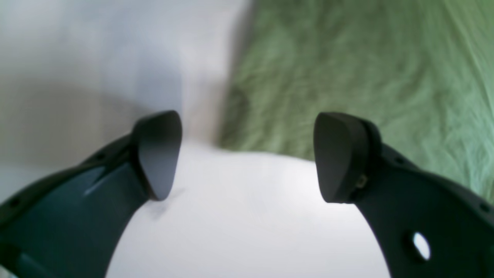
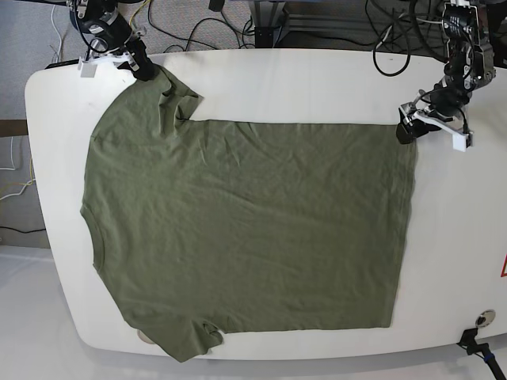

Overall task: Fold the T-shirt properly
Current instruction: 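Lower both grippers to the shirt's shoulder corners and pinch them, then lift the shoulder corners and fold them over toward the hem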

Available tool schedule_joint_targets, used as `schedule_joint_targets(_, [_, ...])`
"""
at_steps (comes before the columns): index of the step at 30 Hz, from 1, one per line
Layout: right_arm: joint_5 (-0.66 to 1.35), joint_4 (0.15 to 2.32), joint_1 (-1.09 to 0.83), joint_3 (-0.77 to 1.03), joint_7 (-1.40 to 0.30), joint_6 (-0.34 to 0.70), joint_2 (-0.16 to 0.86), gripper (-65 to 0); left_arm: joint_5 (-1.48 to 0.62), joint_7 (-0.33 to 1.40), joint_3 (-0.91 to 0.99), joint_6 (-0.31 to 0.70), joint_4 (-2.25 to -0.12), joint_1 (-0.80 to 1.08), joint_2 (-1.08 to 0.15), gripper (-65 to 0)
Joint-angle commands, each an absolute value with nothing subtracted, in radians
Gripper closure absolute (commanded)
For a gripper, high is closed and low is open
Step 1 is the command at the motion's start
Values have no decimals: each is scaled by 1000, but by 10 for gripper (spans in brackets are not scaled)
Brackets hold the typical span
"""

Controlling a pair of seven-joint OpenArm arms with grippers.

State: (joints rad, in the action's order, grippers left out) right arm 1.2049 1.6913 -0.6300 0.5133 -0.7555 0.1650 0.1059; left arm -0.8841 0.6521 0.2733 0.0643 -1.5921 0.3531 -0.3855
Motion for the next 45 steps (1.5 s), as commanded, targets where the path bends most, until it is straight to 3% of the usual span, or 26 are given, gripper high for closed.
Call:
schedule_joint_targets(1, [1222,1704,-634,518,-748,180,114,0,-891,648,278,104,-1572,348,-397,-507])
schedule_joint_targets(4, [1222,1704,-634,518,-748,180,114,0,-888,650,277,130,-1552,346,-377,-494])
schedule_joint_targets(11, [1222,1704,-634,518,-748,180,114,0,-888,645,199,133,-1549,325,-375,-252])
schedule_joint_targets(17, [1222,1704,-634,518,-748,185,117,0,-888,630,205,133,-1552,311,-375,-212])
schedule_joint_targets(20, [1222,1704,-634,518,-748,186,117,0,-889,582,205,133,-1554,311,-375,-20])
schedule_joint_targets(21, [1222,1704,-634,518,-748,186,119,0,-889,579,205,133,-1554,311,-375,0])
schedule_joint_targets(30, [1224,1736,-619,518,-748,188,120,0,-892,581,208,140,-1598,325,-375,0])
schedule_joint_targets(45, [1228,1975,-901,519,-748,188,113,0,-888,585,306,147,-1893,710,-403,0])
